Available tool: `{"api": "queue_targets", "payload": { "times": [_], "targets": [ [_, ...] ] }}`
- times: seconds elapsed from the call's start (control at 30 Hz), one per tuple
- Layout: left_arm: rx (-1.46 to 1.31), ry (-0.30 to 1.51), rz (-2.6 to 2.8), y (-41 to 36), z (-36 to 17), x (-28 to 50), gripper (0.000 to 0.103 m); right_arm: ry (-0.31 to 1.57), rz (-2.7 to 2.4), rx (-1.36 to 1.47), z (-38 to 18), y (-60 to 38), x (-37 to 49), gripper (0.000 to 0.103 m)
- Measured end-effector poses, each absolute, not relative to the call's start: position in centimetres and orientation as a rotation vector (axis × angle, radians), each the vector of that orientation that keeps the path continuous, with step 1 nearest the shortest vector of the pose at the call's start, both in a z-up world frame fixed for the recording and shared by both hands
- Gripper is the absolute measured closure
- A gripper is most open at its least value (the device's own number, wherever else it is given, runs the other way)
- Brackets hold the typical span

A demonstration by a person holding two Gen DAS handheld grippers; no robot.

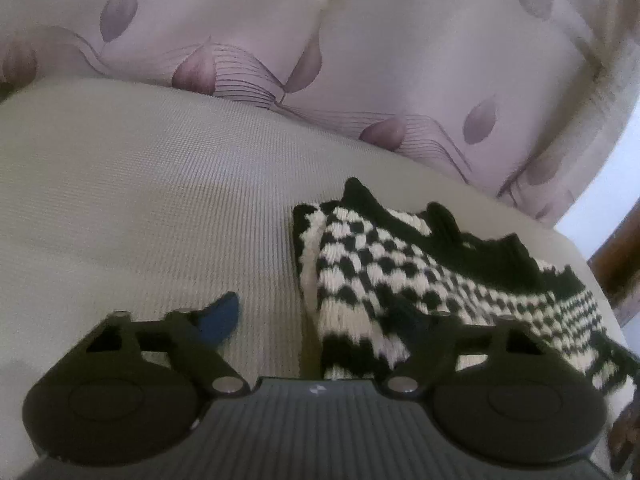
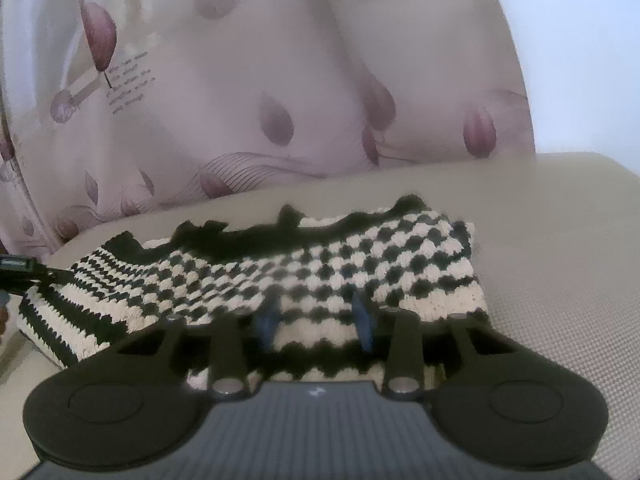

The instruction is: Fold small clothes

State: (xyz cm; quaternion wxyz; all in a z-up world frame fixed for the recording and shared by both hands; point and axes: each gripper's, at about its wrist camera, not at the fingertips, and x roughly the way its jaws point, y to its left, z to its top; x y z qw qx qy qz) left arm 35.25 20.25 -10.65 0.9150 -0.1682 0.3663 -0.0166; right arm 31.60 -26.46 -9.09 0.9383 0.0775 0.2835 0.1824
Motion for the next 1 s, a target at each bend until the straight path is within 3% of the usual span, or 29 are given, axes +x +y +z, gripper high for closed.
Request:
{"api": "queue_targets", "payload": {
  "times": [0.1,0.2,0.27,0.3,0.73,0.8,0.87,0.93,1.0],
  "targets": [
    [-0.353,0.735,-0.020,20.4,-10.5,33.0,0.039,0.581,0.395,0.138,-9.2,-26.0,31.6,0.049],
    [-0.407,0.713,-0.024,20.9,-10.5,31.1,0.057,0.583,0.410,0.104,-9.3,-25.4,31.5,0.040],
    [-0.445,0.720,-0.042,20.9,-10.6,30.3,0.082,0.585,0.409,0.096,-9.3,-25.2,31.5,0.039],
    [-0.456,0.720,-0.052,20.8,-10.7,30.1,0.090,0.585,0.410,0.101,-9.4,-25.3,31.5,0.039],
    [-0.312,0.736,-0.058,18.6,-9.9,25.4,0.090,0.579,0.440,0.175,-9.7,-26.6,31.8,0.036],
    [-0.292,0.745,-0.067,18.5,-9.0,26.2,0.078,0.578,0.441,0.177,-9.7,-26.7,31.8,0.036],
    [-0.282,0.706,-0.059,18.6,-8.0,26.7,0.040,0.577,0.443,0.183,-9.8,-26.8,31.8,0.036],
    [-0.260,0.658,-0.038,18.7,-7.0,26.8,0.023,0.574,0.447,0.193,-9.8,-26.9,31.8,0.036],
    [-0.237,0.639,-0.036,18.7,-6.4,27.6,0.017,0.573,0.451,0.202,-9.8,-27.0,31.8,0.036]
  ]
}}
